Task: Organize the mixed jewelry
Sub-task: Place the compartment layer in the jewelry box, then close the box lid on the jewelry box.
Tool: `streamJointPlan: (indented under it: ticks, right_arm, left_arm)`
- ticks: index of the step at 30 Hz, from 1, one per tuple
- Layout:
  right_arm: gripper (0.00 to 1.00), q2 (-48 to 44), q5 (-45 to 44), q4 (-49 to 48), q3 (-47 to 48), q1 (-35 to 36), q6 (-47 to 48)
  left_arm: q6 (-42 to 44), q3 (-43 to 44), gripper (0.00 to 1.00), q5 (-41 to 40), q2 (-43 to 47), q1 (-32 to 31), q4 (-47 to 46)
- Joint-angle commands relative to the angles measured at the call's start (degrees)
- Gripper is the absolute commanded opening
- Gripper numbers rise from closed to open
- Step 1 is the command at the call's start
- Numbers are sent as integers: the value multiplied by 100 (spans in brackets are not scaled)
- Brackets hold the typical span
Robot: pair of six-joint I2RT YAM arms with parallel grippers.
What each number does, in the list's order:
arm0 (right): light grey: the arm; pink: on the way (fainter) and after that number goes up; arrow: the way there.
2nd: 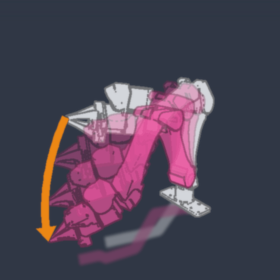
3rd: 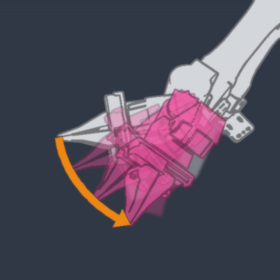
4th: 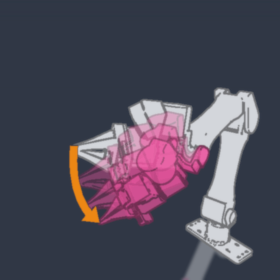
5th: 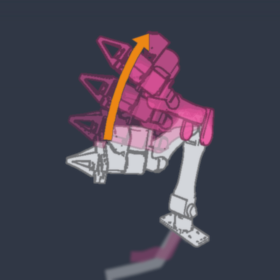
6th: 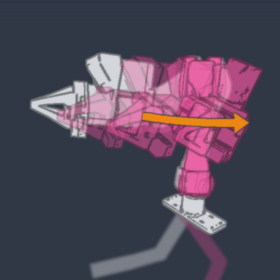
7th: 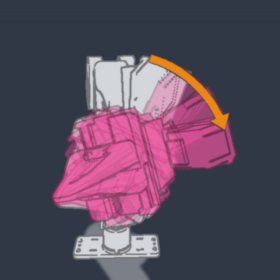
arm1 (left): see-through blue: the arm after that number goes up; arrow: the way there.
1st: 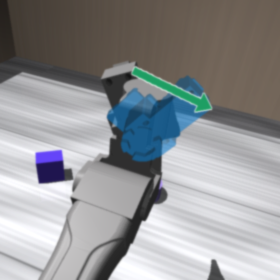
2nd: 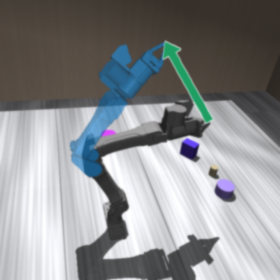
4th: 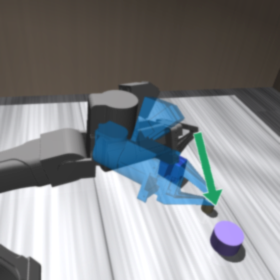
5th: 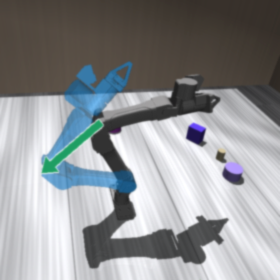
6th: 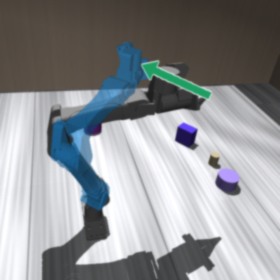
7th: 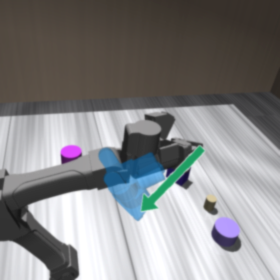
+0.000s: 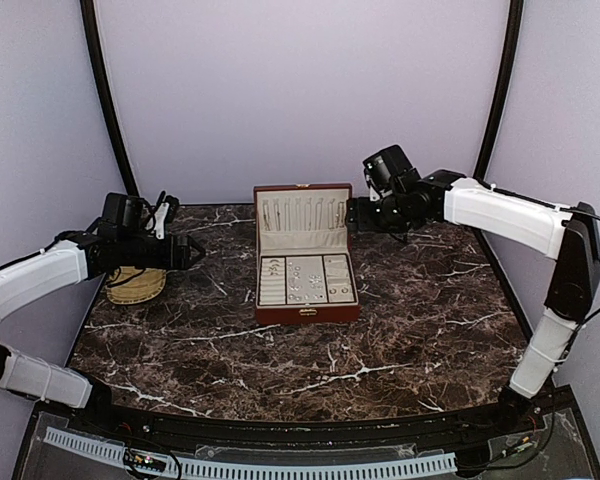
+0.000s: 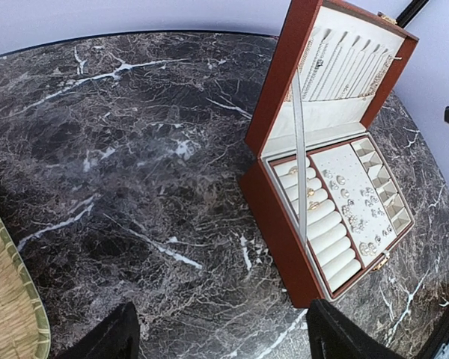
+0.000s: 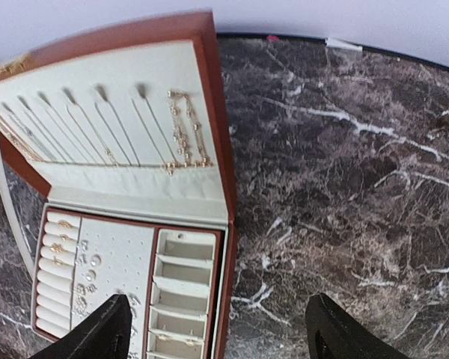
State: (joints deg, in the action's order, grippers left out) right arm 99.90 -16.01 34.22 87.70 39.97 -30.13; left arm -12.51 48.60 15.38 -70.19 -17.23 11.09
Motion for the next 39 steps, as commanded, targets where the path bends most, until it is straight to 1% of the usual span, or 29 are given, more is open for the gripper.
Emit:
streamJointPlan:
  ticks: [1, 3, 4, 7, 11, 13, 15, 20, 26, 30, 33, 36, 39]
  right_arm:
    - [86, -235, 357, -1388, -198, -325, 1028]
    - [97, -178, 931, -1766, -186, -558, 1304]
    - [98, -136, 1191, -1945, -165, -671, 1411]
    - [98, 44, 1936, -2308, -22, -927, 1778]
    - [99, 331, 2701, -2545, 259, -1176, 2201]
    - [98, 444, 3399, -2709, 333, -1354, 2247]
    - [99, 606, 3798, -2786, 492, -1470, 2251]
    - [98, 1080, 4263, -2559, 1062, -1568, 2451]
    - [98, 1786, 4731, -1858, 1906, -1588, 2628]
    - [97, 1963, 5380, -1497, 2185, -1571, 2706]
    - [96, 1834, 5831, -1411, 2080, -1546, 2724]
    - [96, 1662, 6512, -1483, 1847, -1509, 2588]
    - [96, 1491, 6794, -1224, 1671, -1370, 2695]
  left_arm:
    - [142, 165, 80, -189, 227, 27, 145]
    - [144, 160, 81, -186, 263, 27, 133]
    - [144, 151, 82, -169, 273, 27, 118]
    - [152, 133, 83, -79, 300, 27, 72]
    - [174, 106, 84, -59, 329, 27, 28]
    - [186, 106, 84, -77, 333, 27, 26]
    - [196, 106, 84, -101, 335, 27, 27]
    - [195, 105, 84, -117, 310, 27, 24]
    - [216, 102, 84, -151, 330, 27, 45]
    - [234, 97, 84, -185, 355, 27, 46]
    - [236, 97, 83, -175, 381, 27, 35]
    - [239, 82, 83, -166, 401, 27, 27]
    - [234, 73, 83, -150, 425, 26, 8]
